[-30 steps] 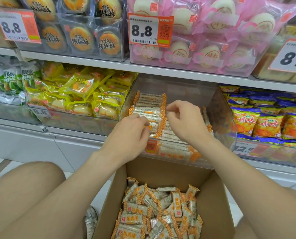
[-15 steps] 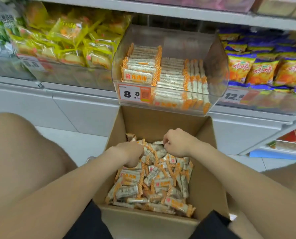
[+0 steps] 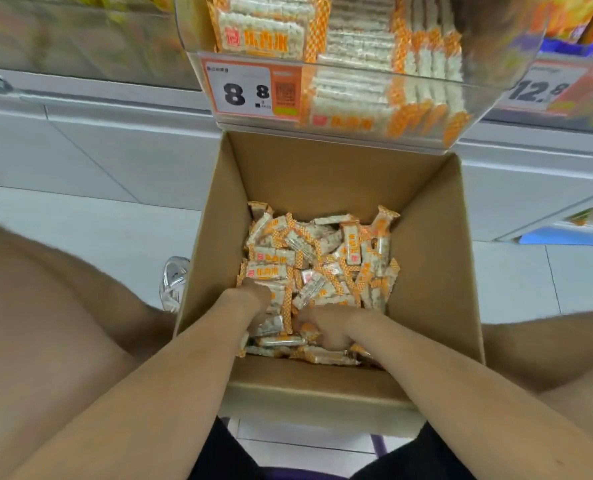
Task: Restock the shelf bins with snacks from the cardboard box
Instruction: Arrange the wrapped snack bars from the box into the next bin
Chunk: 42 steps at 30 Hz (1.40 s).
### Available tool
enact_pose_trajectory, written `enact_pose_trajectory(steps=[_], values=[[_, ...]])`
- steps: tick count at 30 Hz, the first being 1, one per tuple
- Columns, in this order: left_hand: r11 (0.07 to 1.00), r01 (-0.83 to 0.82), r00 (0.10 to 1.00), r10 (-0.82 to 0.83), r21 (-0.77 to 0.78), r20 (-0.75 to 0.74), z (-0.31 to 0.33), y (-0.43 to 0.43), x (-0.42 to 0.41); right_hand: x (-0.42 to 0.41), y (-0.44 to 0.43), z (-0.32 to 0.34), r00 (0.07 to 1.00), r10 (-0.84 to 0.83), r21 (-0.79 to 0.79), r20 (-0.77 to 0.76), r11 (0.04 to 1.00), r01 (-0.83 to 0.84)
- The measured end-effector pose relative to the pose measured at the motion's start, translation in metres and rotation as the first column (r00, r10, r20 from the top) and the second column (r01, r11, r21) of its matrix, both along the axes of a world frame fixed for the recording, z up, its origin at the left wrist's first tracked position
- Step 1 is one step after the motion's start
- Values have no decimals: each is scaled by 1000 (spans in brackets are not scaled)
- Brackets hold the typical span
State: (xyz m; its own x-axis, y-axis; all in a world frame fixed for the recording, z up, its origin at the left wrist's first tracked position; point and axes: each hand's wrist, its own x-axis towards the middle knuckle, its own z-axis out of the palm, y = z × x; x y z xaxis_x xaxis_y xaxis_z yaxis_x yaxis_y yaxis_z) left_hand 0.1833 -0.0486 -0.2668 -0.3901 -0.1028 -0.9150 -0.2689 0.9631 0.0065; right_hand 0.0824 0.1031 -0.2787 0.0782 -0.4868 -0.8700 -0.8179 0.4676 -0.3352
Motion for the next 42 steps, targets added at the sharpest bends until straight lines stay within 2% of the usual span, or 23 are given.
enact_pose_trajectory(steps=[3, 5, 7, 10, 14, 16, 18, 21, 23, 24, 25, 27, 29, 33, 34, 36, 38, 40, 42], values=[[986, -160, 987, 160, 47, -15, -6, -5, 5, 2, 0, -5, 992, 120, 29, -48, 992, -119], [956, -281, 957, 285, 80, -48, -7, -9, 6, 1, 1, -1, 992, 106, 11, -64, 994, -106], [917, -381, 918, 391, 116, -72, -2, -13, 6, -3, 0, 4, 997, -18, -64, -71, 998, 13], [880, -447, 883, 463, 161, -82, 3, -16, 6, -17, -2, 19, 972, -236, -148, -15, 962, 231], [786, -554, 795, 597, 275, -103, 13, -15, 5, -46, 2, 45, 930, -367, -210, 24, 908, 363], [726, -596, 720, 672, 342, -173, 23, -17, 0, -60, 7, 59, 885, -466, -238, 2, 859, 453], [632, -660, 573, 773, 406, -271, 39, -19, -8, -70, 9, 79, 827, -561, -292, 3, 791, 538], [422, -676, 235, 900, 604, -366, 70, -16, -20, -72, 11, 108, 706, -706, -426, 62, 620, 658], [245, -617, 19, 955, 748, -297, 91, -9, -26, -65, 10, 125, 662, -736, -509, 138, 521, 685], [143, -571, -54, 976, 808, -211, 100, -5, -28, -61, 9, 131, 670, -726, -547, 157, 501, 671], [55, -519, -103, 987, 853, -126, 111, -1, -30, -56, 9, 137, 690, -705, -585, 161, 495, 642], [-56, -433, -139, 990, 899, -5, 128, 4, -32, -45, 8, 149, 735, -666, -669, 129, 488, 560], [-56, -394, -137, 991, 917, 2, 141, 6, -30, -37, 9, 158, 756, -646, -747, 109, 449, 491], [173, -384, -130, 962, 907, -239, 165, 5, -24, -25, 5, 183, 787, -609, -826, 98, 392, 406], [203, -375, -136, 953, 905, -270, 173, 2, -24, -24, 3, 190, 782, -610, -833, 125, 363, 417], [151, -326, -159, 964, 933, -212, 196, -5, -25, -23, 0, 209, 731, -621, -791, 282, 280, 543], [86, -244, -152, 980, 966, -126, 219, -17, -25, -25, -3, 228, 699, -615, -749, 364, 252, 612], [126, -164, -115, 983, 978, -146, 238, -30, -22, -30, -8, 251, 716, -586, -756, 379, 250, 605], [266, -120, -112, 954, 957, -279, 257, -42, -20, -38, -15, 274, 749, -552, -797, 366, 229, 559]])
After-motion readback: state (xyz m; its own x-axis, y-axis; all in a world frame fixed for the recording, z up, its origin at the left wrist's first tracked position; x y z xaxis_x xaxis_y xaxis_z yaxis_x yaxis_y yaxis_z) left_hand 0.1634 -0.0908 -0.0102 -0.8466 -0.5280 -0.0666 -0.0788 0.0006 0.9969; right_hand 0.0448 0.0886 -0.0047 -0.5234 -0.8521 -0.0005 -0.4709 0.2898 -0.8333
